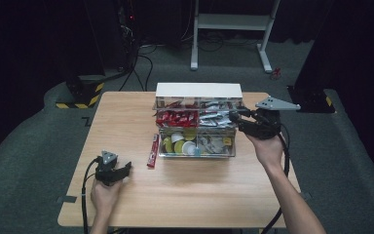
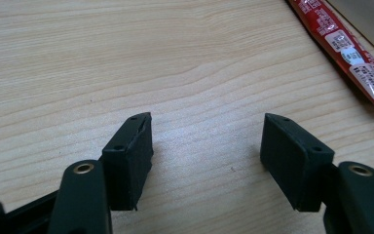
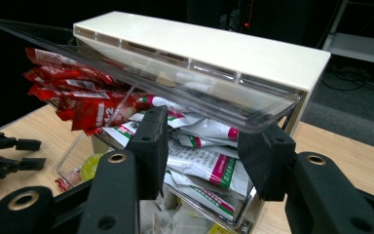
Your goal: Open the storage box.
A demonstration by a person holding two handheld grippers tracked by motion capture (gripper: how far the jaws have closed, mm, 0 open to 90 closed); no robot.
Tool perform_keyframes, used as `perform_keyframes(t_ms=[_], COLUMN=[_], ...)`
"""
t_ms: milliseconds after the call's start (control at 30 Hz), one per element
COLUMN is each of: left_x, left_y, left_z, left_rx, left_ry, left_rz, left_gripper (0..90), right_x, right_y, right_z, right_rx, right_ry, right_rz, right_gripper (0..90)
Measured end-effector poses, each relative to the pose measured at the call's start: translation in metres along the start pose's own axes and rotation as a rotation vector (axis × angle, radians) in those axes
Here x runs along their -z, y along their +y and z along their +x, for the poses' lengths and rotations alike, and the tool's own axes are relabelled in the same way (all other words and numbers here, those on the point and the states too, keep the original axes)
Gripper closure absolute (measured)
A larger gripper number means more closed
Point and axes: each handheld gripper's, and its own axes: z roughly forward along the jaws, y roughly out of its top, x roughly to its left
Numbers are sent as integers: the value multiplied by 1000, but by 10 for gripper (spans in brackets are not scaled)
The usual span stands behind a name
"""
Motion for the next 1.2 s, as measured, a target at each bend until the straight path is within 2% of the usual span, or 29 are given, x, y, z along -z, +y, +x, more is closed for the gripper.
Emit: perform_keyframes(t_ms=[267,733,833,1200], left_x=[0,0,0,0], left_y=[0,0,0,0], left_z=[0,0,0,0], left_rx=[0,2,3,3], left_ry=[0,3,3,3], left_rz=[0,1,1,3], left_gripper=[364,361,359,356], right_x=[-3,-4,-3,6], right_y=[-8,-19,-19,-22], right_z=[-5,-5,-6,-7], right_rx=[-20,-12,-22,-10], right_ry=[0,-13,-14,-23], right_rz=[23,36,41,31], right_gripper=[534,510,503,506])
